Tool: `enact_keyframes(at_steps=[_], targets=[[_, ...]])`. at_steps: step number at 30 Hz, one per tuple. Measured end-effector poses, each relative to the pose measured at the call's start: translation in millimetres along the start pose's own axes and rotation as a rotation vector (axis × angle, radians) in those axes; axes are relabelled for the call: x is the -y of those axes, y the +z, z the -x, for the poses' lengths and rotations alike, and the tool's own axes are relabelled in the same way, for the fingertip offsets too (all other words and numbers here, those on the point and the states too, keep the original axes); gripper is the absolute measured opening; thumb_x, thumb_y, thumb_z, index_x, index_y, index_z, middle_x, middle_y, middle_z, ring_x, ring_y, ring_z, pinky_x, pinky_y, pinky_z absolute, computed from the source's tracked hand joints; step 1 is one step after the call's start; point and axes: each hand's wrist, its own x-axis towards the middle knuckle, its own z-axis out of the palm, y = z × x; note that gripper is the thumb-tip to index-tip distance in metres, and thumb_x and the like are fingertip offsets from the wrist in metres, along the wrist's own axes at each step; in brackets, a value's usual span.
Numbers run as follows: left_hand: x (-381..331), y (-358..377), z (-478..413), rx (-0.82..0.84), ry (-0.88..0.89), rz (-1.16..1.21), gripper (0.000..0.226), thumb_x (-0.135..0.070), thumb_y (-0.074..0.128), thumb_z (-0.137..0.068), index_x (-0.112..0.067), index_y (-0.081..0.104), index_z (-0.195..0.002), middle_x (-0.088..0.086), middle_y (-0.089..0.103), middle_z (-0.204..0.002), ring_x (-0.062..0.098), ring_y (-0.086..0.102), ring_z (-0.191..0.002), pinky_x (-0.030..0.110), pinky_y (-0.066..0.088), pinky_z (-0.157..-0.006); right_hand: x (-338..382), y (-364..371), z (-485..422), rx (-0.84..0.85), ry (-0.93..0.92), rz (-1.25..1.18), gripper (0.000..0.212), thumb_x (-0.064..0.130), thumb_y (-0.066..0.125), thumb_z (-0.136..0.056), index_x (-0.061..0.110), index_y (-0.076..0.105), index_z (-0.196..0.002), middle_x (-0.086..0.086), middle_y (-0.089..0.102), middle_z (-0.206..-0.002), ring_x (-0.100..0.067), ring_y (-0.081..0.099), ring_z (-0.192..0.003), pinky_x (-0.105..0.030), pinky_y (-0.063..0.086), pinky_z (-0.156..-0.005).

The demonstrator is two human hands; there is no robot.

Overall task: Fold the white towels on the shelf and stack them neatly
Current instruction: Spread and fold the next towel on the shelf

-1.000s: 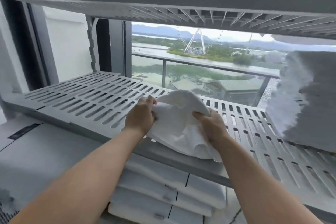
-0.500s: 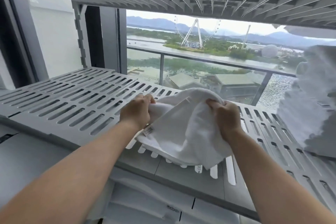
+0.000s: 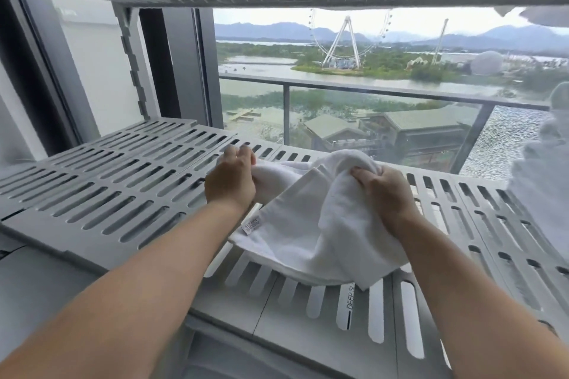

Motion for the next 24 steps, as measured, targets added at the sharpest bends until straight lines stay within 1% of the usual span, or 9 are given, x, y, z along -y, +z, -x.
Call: enact_keyframes(at_steps=[3, 5, 7, 10, 13, 15, 17, 20, 24], targets=[[0, -6, -8, -0.028, -0.013, -0.018, 0.016, -0.027, 0.070, -0.086, -0.019, 0.064, -0.097, 0.006, 0.050, -0.128, 0.030, 0.054, -0.113, 0.044, 0.052, -0.069, -2, 0, 8, -0.024, 0.013, 0.000, 0.029, 0.039, 0.060, -0.085, 0.013, 0.072, -0.084, -0.004, 0.073, -0.080, -0.024, 0.067, -0.081, -0.039, 0.053, -0.077], [-2, -8, -9, -0.032, 0.120, -0.016, 0.015, -0.033, 0.071, -0.087, -0.019, 0.074, -0.094, 0.005, 0.050, -0.141, 0.029, 0.051, -0.125, 0.047, 0.054, -0.084, -4, 1, 13, -0.045, 0.024, 0.000, 0.028, 0.040, 0.060, -0.085, 0.015, 0.071, -0.084, 0.000, 0.073, -0.079, -0.020, 0.067, -0.080, -0.034, 0.050, -0.069], [-10, -8, -7, -0.009, 0.322, 0.055, 0.026, -0.039, 0.065, -0.091, -0.018, 0.077, -0.082, 0.007, 0.054, -0.144, 0.029, 0.051, -0.129, 0.046, 0.049, -0.097, -3, 2, 20, -0.081, 0.036, 0.015, 0.027, 0.041, 0.059, -0.086, 0.017, 0.070, -0.083, 0.004, 0.071, -0.077, -0.015, 0.065, -0.077, -0.029, 0.044, -0.063], [-28, -7, 3, 0.258, 0.415, 0.150, 0.056, -0.058, 0.045, -0.097, -0.019, 0.066, -0.062, 0.009, 0.055, -0.144, 0.026, 0.046, -0.135, 0.045, 0.033, -0.111, -1, 7, 29, -0.130, 0.034, 0.059, 0.025, 0.043, 0.056, -0.087, 0.021, 0.067, -0.081, 0.008, 0.069, -0.073, -0.011, 0.064, -0.073, -0.028, 0.040, -0.058], [-38, -3, 8, 0.478, 0.372, 0.092, 0.055, -0.074, 0.043, -0.089, -0.023, 0.063, -0.082, 0.009, 0.054, -0.139, 0.027, 0.046, -0.131, 0.050, 0.030, -0.112, 4, 17, 45, -0.235, 0.006, 0.099, 0.019, 0.045, 0.054, -0.087, 0.029, 0.061, -0.080, 0.013, 0.065, -0.070, -0.002, 0.058, -0.068, -0.022, 0.037, -0.057], [-41, -2, 13, 0.544, 0.368, 0.136, 0.054, -0.074, 0.051, -0.086, -0.022, 0.063, -0.098, 0.011, 0.053, -0.137, 0.030, 0.045, -0.131, 0.050, 0.032, -0.112, 6, 22, 54, -0.306, -0.043, 0.162, 0.014, 0.044, 0.055, -0.087, 0.032, 0.056, -0.080, 0.019, 0.058, -0.066, 0.005, 0.051, -0.063, -0.018, 0.034, -0.056], [-44, -1, 20, 0.556, 0.387, 0.192, 0.050, -0.064, 0.059, -0.087, -0.019, 0.065, -0.108, 0.012, 0.056, -0.131, 0.033, 0.044, -0.132, 0.048, 0.033, -0.112, 7, 25, 61, -0.349, -0.083, 0.214, 0.008, 0.041, 0.057, -0.090, 0.033, 0.057, -0.088, 0.020, 0.053, -0.068, -0.004, 0.050, -0.062, -0.024, 0.035, -0.058], [-45, -2, 32, 0.499, 0.414, 0.249, 0.026, -0.046, 0.062, -0.089, -0.020, 0.063, -0.092, 0.007, 0.057, -0.112, 0.033, 0.049, -0.121, 0.047, 0.036, -0.109, 4, 24, 66, -0.397, -0.079, 0.248, 0.017, 0.038, 0.058, -0.094, 0.024, 0.064, -0.101, 0.017, 0.054, -0.073, -0.019, 0.053, -0.072, -0.028, 0.035, -0.067], [-34, -23, 41, 0.494, 0.365, 0.280, 0.021, -0.037, 0.060, -0.081, -0.023, 0.051, -0.069, 0.004, 0.055, -0.103, 0.030, 0.055, -0.107, 0.044, 0.045, -0.098, 5, 22, 73, -0.518, -0.043, 0.275, 0.024, 0.031, 0.056, -0.097, 0.010, 0.063, -0.106, -0.014, 0.071, -0.093, -0.037, 0.064, -0.089, -0.033, 0.038, -0.071]])
